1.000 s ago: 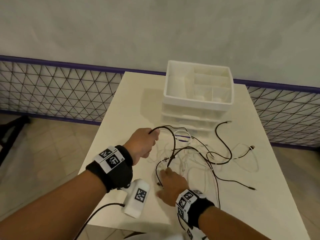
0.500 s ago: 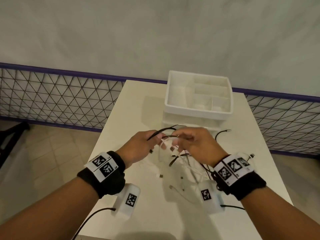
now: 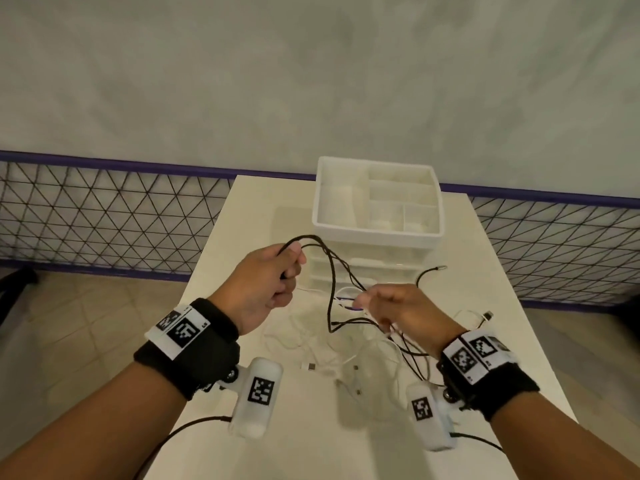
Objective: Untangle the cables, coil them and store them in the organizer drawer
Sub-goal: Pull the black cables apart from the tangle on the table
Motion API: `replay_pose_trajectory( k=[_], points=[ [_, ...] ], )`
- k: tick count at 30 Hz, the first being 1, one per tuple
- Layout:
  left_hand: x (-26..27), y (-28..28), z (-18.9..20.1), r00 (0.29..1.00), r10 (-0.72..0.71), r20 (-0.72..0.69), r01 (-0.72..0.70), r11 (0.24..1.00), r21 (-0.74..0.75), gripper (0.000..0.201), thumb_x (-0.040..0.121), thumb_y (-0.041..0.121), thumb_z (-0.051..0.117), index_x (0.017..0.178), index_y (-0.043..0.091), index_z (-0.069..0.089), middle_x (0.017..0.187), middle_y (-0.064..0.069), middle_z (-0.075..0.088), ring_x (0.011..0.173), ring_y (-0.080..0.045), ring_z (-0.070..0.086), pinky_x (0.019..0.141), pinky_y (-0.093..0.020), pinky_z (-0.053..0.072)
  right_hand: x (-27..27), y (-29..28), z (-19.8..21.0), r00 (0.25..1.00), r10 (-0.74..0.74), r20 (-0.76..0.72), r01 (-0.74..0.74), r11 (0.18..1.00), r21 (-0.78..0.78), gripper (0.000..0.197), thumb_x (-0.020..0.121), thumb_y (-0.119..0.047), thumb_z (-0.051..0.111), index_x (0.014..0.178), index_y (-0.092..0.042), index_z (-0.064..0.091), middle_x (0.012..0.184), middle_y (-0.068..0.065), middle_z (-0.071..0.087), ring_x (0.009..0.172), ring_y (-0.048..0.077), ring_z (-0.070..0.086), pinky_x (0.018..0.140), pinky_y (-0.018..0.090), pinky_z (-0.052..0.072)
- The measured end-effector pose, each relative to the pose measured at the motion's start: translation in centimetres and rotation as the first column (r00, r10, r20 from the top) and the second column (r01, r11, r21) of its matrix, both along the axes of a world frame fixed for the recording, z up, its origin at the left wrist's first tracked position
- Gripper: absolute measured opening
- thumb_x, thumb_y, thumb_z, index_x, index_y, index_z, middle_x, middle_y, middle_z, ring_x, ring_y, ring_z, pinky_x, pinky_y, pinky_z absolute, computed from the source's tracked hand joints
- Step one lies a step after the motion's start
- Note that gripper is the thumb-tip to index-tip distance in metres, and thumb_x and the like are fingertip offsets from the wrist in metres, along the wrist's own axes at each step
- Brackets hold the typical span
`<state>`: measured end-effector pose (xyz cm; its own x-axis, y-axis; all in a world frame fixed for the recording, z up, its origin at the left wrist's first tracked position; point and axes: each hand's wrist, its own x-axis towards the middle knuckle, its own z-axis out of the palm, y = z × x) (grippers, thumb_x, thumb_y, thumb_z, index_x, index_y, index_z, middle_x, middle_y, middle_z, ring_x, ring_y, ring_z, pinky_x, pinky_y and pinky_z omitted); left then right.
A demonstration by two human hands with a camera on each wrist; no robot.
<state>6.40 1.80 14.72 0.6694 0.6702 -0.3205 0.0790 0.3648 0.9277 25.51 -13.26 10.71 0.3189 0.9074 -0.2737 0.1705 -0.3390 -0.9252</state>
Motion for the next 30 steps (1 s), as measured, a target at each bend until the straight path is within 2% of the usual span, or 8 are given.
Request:
replay_pose_trajectory(
  k=[5, 8, 15, 19, 21, 23, 27, 30],
  points=[
    [0.4, 0.5, 3.6, 0.976, 0.068, 0.208, -0.06, 0.997, -0.047, 0.031, 0.101, 0.038, 0.051, 0.078, 0.016, 0.051, 0.058, 0.007, 0.033, 0.043, -0.005, 0.023, 0.036, -0.018, 0.02, 1.0, 1.6, 0.8, 0.972, -0.193, 0.135, 0.192, 0.981, 0.016, 0.028, 0.092, -0.006, 0.061, 0.071, -0.018, 0.074, 0.076, 0.012, 0.075, 0.068, 0.017, 0.064, 0.074, 0.03, 0.052],
    [-0.7, 1.8, 5.3, 0.927, 0.204, 0.313, -0.17, 0.976, -0.133, 0.036, 0.099, 0.044, 0.051, 0.071, 0.02, 0.047, 0.054, 0.009, 0.031, 0.04, -0.004, 0.022, 0.035, -0.018, 0.017, 3.7, 1.8, 2.2, 0.923, -0.369, 0.111, 0.363, 0.929, 0.069, 0.023, 0.094, -0.003, 0.06, 0.076, -0.009, 0.073, 0.064, 0.003, 0.07, 0.061, 0.022, 0.064, 0.07, 0.034, 0.055],
    [-3.6, 3.2, 5.1, 0.922, 0.299, 0.246, -0.275, 0.953, -0.126, 0.035, 0.093, 0.04, 0.062, 0.067, 0.024, 0.045, 0.056, 0.009, 0.028, 0.041, -0.004, 0.022, 0.035, -0.018, 0.017, 6.2, -0.3, 2.7, 0.773, -0.631, 0.059, 0.626, 0.775, 0.087, 0.026, 0.09, -0.038, 0.07, 0.09, -0.013, 0.08, 0.053, -0.006, 0.049, 0.047, 0.015, 0.038, 0.054, 0.031, 0.044],
    [-1.4, 0.2, 3.7, 0.986, 0.113, 0.119, -0.119, 0.992, 0.043, 0.031, 0.084, 0.036, 0.072, 0.081, 0.012, 0.052, 0.071, 0.001, 0.052, 0.042, -0.006, 0.023, 0.035, -0.018, 0.024, 1.7, 1.1, 7.4, 0.906, -0.33, 0.264, 0.277, 0.936, 0.219, 0.026, 0.091, -0.042, 0.067, 0.1, -0.022, 0.081, 0.067, 0.0, 0.073, 0.047, 0.006, 0.057, 0.051, 0.022, 0.046],
    [0.2, -1.2, 3.9, 0.992, 0.05, 0.113, -0.063, 0.991, 0.118, 0.051, 0.076, 0.044, 0.079, 0.092, 0.002, 0.055, 0.094, -0.011, 0.066, 0.044, -0.01, 0.022, 0.036, -0.019, 0.025, -1.6, 2.2, 9.2, 0.868, -0.074, 0.491, -0.02, 0.983, 0.183, 0.022, 0.096, -0.036, 0.062, 0.108, -0.026, 0.078, 0.084, -0.006, 0.076, 0.073, 0.005, 0.068, 0.072, 0.021, 0.053],
    [1.7, -2.4, 4.7, 0.989, 0.001, 0.151, -0.027, 0.985, 0.171, 0.049, 0.076, 0.04, 0.082, 0.084, -0.001, 0.056, 0.094, -0.013, 0.058, 0.048, -0.013, 0.025, 0.037, -0.019, 0.026, -4.0, 3.0, 9.8, 0.769, 0.087, 0.633, -0.219, 0.967, 0.132, 0.024, 0.099, -0.021, 0.056, 0.114, -0.022, 0.074, 0.085, -0.01, 0.067, 0.075, 0.005, 0.061, 0.072, 0.024, 0.047],
    [2.4, -2.1, 7.2, 0.962, 0.127, 0.243, -0.16, 0.98, 0.12, 0.027, 0.094, 0.017, 0.064, 0.07, 0.017, 0.051, 0.061, 0.001, 0.058, 0.037, -0.005, 0.034, 0.032, -0.016, 0.025, -3.9, 3.3, 9.8, 0.854, 0.057, 0.517, -0.177, 0.967, 0.186, 0.027, 0.1, -0.015, 0.052, 0.116, -0.021, 0.073, 0.086, -0.014, 0.071, 0.068, 0.006, 0.063, 0.066, 0.023, 0.048],
    [0.8, -0.5, 8.7, 0.97, 0.089, 0.227, -0.115, 0.988, 0.107, 0.023, 0.096, 0.022, 0.062, 0.077, 0.017, 0.049, 0.053, 0.006, 0.043, 0.038, -0.006, 0.023, 0.033, -0.018, 0.019, -1.5, 2.4, 9.2, 0.935, -0.045, 0.351, -0.019, 0.984, 0.176, 0.021, 0.099, -0.033, 0.055, 0.105, -0.034, 0.076, 0.106, 0.006, 0.076, 0.098, 0.032, 0.069, 0.091, 0.042, 0.053]
  ],
)
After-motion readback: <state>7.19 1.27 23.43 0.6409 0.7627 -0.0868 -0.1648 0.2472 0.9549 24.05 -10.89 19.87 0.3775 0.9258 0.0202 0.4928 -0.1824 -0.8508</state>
